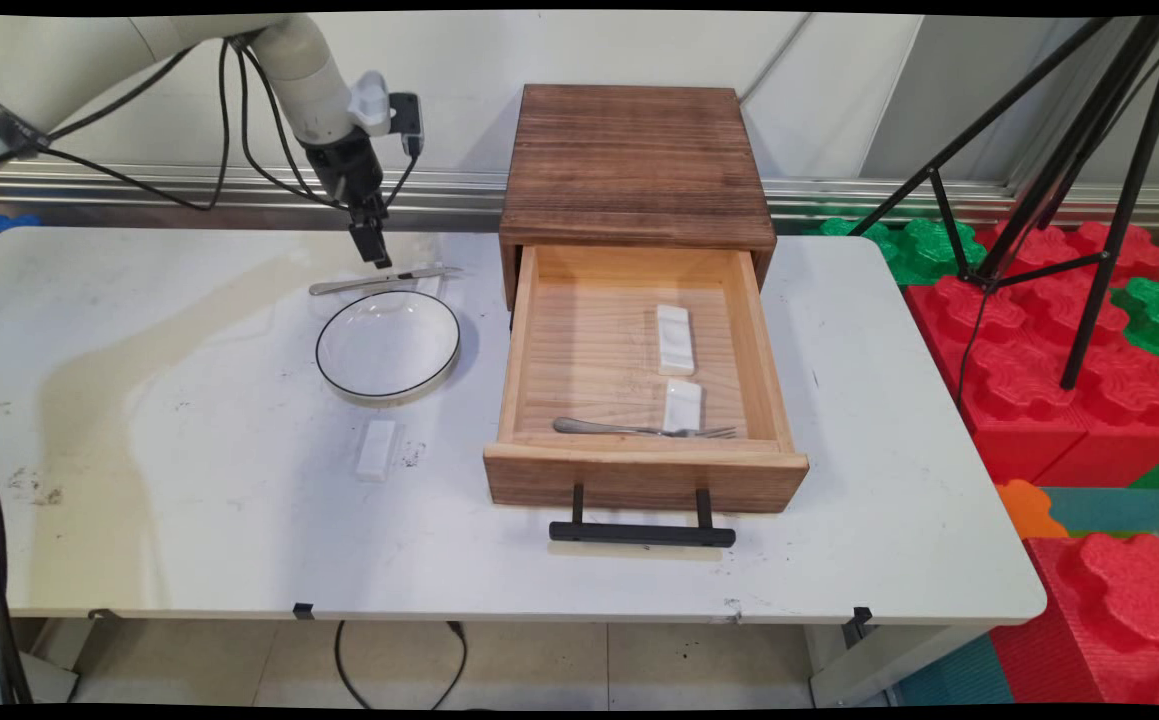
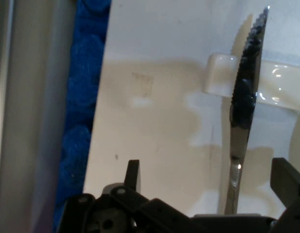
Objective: Pick up the knife from the left of the white plate
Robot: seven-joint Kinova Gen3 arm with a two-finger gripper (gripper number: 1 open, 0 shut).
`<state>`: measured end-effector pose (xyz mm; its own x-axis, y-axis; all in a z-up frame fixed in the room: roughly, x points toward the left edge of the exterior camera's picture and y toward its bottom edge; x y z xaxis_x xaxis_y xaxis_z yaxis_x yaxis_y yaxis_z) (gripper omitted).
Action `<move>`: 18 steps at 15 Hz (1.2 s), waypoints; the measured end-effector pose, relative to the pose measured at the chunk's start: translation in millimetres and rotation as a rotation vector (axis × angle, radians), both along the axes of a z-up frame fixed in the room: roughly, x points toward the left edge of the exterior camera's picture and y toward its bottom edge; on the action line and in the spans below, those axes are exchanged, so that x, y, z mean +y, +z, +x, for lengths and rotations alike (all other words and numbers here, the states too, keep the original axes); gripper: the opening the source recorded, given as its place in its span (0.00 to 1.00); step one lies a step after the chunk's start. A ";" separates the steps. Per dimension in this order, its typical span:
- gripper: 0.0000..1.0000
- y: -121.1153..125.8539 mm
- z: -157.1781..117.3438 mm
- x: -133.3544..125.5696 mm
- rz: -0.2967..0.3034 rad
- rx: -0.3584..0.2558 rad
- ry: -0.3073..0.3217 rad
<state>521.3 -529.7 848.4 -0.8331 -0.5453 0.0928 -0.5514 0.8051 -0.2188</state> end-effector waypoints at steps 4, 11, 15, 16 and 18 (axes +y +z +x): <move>1.00 -15.6 3.0 -4.3 0.041 0.005 0.003; 1.00 -31.0 5.0 -10.3 0.073 0.012 0.005; 0.00 -36.7 4.8 -11.9 0.084 0.018 0.002; 0.00 -37.6 4.7 -12.1 0.085 0.019 0.001; 0.00 -39.8 3.9 -12.6 0.089 0.023 -0.002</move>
